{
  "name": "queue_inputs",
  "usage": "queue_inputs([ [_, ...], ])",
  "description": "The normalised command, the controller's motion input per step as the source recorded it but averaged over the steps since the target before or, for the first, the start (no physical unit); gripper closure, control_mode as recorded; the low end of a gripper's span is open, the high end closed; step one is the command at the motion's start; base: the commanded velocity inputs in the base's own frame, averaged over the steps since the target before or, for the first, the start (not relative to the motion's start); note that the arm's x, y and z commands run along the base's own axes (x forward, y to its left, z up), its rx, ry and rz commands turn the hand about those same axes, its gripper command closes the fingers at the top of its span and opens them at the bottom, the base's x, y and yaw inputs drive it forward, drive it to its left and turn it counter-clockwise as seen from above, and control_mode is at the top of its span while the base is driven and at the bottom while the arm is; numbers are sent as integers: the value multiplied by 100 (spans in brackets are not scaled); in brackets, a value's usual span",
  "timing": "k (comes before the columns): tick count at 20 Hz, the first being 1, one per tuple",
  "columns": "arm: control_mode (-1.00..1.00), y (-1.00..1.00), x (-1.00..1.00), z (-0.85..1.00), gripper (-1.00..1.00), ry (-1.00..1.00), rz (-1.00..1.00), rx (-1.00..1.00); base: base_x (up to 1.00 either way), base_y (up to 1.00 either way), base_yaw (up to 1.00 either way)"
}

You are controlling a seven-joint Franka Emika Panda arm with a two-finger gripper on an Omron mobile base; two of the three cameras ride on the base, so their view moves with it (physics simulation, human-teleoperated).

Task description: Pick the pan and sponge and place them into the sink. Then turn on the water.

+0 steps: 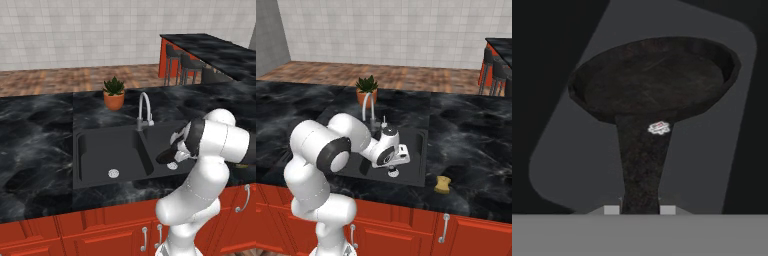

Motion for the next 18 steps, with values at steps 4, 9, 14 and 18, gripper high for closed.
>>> queue_inputs([
  [4, -100, 0, 32, -27, 100, 0, 2, 0, 0, 0, 0],
  [9, -100, 0, 29, -28, 100, -1, 2, 0, 0, 0, 0],
  [14, -100, -2, 13, -38, 100, -8, 3, 0, 0, 0, 0],
  [18, -100, 0, 9, -40, -100, -17, 5, 2, 0, 0, 0],
])
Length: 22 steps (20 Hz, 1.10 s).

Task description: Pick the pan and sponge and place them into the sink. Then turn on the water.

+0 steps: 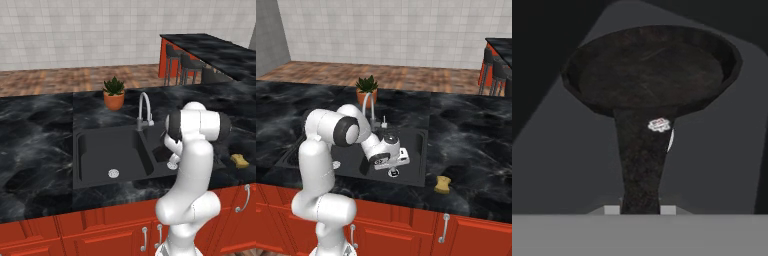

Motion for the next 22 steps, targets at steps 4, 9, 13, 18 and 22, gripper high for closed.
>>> queue_inputs([
  [4, -100, -1, 13, -30, -100, -16, 4, 2, 0, 0, 0],
  [9, -100, -7, 5, -7, -100, -15, 3, 1, 0, 0, 0],
  [13, -100, -11, 1, 6, -100, -14, 3, 0, 0, 0, 0],
  [18, -100, -6, 0, 37, -100, -11, 3, 0, 0, 0, 0],
  [22, -100, -4, -1, 53, -100, -8, 3, 0, 0, 0, 0],
])
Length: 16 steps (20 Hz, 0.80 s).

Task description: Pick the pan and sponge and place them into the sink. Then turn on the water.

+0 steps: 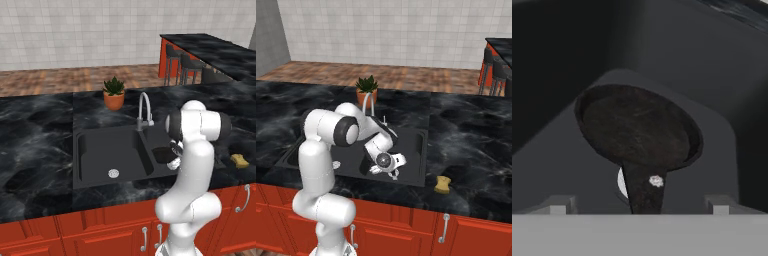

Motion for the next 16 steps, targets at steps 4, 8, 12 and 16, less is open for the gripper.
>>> queue_inputs([
  [4, -100, -5, 0, 61, -100, -7, 3, 0, 0, 0, 0],
  [8, -100, -12, 0, 61, -100, -6, 2, 0, 0, 0, 0],
  [12, -100, -25, -1, 57, -100, -4, 0, 0, 0, 0, 0],
  [16, -100, -19, -3, 61, -100, 0, 0, 0, 0, 0, 0],
])
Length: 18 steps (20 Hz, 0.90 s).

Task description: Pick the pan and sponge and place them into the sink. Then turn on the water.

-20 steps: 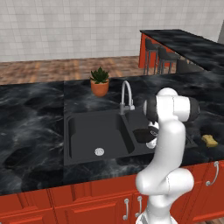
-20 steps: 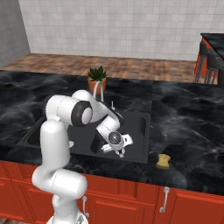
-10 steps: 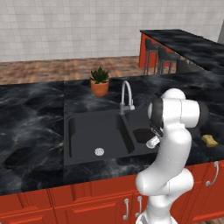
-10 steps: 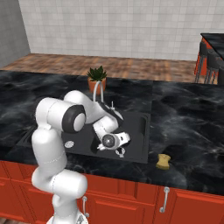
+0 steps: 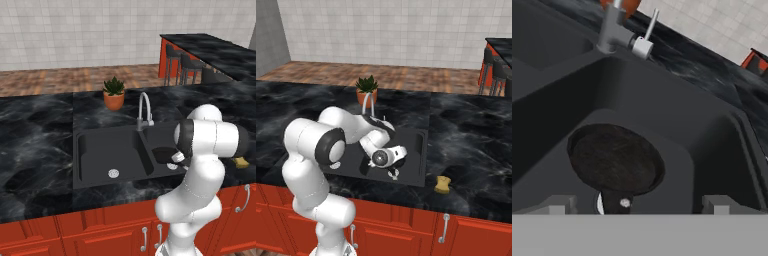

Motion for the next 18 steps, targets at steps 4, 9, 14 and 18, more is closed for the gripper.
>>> queue_inputs([
  [4, -100, -18, -5, 62, -100, 0, -2, 0, 0, 0, 0],
  [9, -100, -17, -1, 61, -100, 2, -5, 0, 0, 0, 0],
  [14, -100, -28, 0, 43, -100, 10, -10, 1, 0, 0, 0],
  [18, -100, -29, -2, 34, -100, 12, -13, 4, 0, 0, 0],
])
